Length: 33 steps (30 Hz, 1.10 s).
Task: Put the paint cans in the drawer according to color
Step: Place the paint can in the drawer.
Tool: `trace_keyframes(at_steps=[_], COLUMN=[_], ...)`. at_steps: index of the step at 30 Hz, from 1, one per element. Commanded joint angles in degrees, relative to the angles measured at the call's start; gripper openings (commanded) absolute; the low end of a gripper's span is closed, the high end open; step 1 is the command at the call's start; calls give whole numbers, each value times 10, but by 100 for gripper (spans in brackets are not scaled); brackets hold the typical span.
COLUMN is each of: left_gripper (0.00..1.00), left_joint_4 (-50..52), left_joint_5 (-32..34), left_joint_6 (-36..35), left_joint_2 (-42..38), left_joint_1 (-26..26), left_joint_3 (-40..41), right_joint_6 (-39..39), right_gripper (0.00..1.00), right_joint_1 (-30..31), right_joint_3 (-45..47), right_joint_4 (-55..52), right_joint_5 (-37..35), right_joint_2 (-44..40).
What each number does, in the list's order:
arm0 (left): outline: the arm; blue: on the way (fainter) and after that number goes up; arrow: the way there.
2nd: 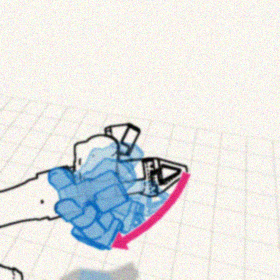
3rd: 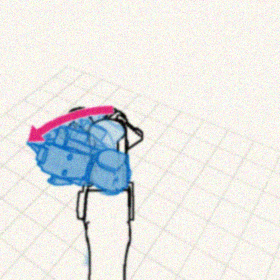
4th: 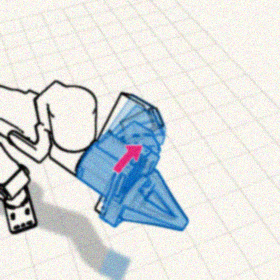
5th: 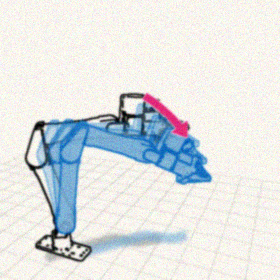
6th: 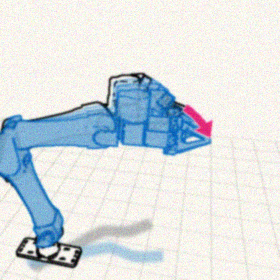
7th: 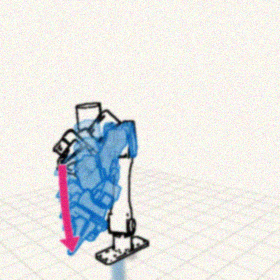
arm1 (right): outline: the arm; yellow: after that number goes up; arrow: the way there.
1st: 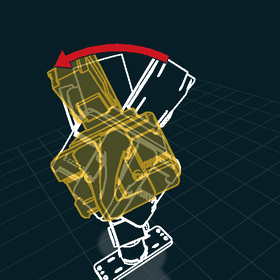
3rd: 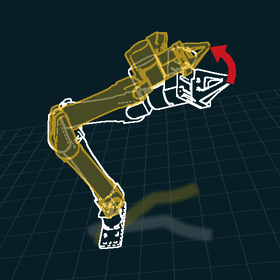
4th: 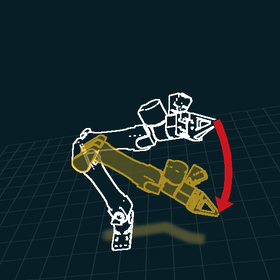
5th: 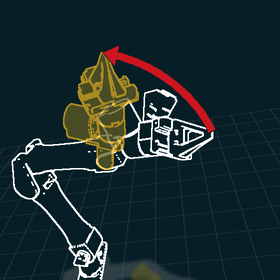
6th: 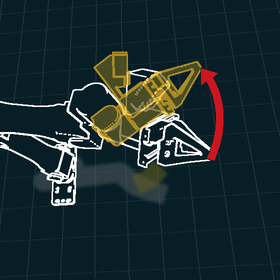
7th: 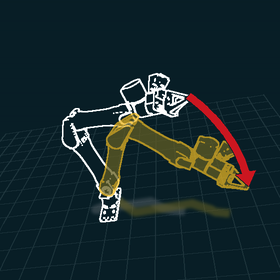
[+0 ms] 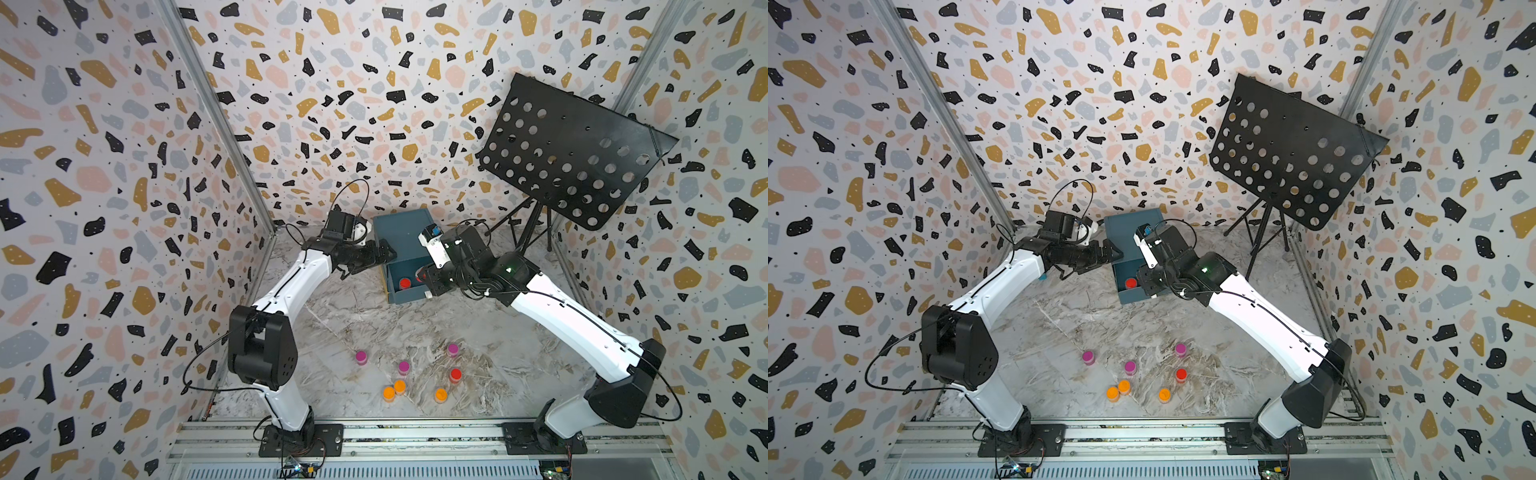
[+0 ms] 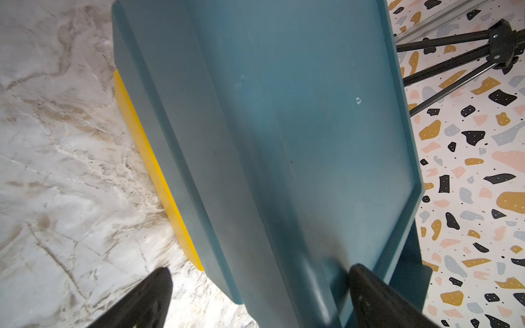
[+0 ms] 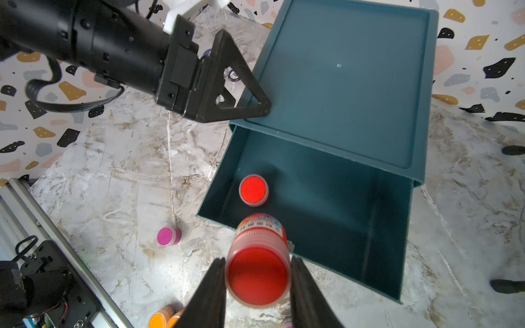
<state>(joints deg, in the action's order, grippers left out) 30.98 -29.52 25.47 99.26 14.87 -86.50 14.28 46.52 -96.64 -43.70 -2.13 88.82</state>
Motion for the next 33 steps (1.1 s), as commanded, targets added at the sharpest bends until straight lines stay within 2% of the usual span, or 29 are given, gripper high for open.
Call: trace_keyframes(at_steps=[1,12,33], left_gripper=[100,100,100], left_joint_4=[22,22,23], left_joint_5=[16,14,7], left_joint_6=[-15,-14,-11], left_joint_2=[-10,-6,-5], left_joint_1=[3,3,3], left_joint_3=[13,13,12], right_joint_6=[-10,-16,-23], right_gripper=[21,20,18], right_joint_1=[-16,-34,-34], right_joint_3=[-47,-74,-70], right_joint_4=[-24,-50,-62], right_joint_5=[21,31,18], right_joint_2=[30,84,114])
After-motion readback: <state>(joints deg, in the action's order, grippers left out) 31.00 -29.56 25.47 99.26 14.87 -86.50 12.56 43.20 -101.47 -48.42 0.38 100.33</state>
